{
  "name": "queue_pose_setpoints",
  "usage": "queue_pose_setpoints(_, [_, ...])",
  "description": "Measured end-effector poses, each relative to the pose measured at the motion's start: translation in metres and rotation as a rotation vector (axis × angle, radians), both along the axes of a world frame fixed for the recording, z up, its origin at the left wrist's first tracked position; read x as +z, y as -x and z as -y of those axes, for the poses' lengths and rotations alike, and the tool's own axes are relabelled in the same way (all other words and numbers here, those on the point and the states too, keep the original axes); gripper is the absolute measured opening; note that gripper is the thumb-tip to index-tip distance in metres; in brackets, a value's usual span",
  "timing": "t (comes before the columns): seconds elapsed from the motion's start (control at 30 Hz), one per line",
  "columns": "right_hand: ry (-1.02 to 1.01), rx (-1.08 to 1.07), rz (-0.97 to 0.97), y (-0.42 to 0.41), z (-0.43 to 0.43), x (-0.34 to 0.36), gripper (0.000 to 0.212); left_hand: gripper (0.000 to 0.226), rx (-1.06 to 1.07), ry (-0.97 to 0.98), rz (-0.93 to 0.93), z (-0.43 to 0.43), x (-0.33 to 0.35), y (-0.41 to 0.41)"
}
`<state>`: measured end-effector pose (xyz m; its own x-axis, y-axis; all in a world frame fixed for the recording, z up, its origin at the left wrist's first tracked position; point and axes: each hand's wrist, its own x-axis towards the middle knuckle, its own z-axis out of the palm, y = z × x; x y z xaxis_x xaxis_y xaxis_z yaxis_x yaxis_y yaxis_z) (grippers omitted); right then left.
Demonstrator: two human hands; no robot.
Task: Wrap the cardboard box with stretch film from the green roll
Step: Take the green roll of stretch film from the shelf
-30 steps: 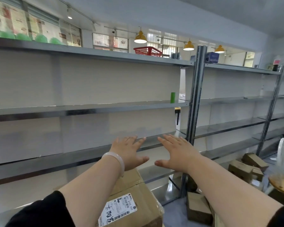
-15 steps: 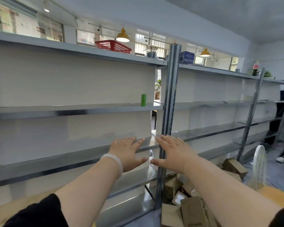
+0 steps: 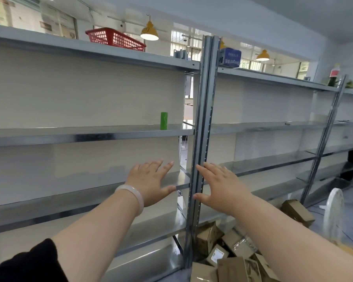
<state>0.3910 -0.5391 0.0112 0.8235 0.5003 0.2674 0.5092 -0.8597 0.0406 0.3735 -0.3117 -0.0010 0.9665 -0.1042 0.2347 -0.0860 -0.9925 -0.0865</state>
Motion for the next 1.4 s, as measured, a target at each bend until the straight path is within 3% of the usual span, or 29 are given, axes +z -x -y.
queue_pose_setpoints(0.83, [-0.129,0.141,-0.006,-0.308,-0.075,0.029,0.079,0.077,0.154,0.102,0.052,-0.05,0.013,-0.282])
queue_pose_setpoints(1.03, [-0.215,0.28,-0.106,-0.41,-0.089,0.024,0.069,0.08,0.273,0.256,0.094,-0.047,0.027,-0.375])
queue_pose_setpoints(1.2, [-0.255,0.414,-0.062,-0.485,-0.115,0.033,0.058,0.082,0.329,0.397,0.165,-0.059,0.042,-0.434])
queue_pose_setpoints(1.4, [-0.453,0.455,-0.238,-0.543,-0.156,0.04,0.055,0.084,0.385,0.649,0.175,-0.067,0.039,-0.485])
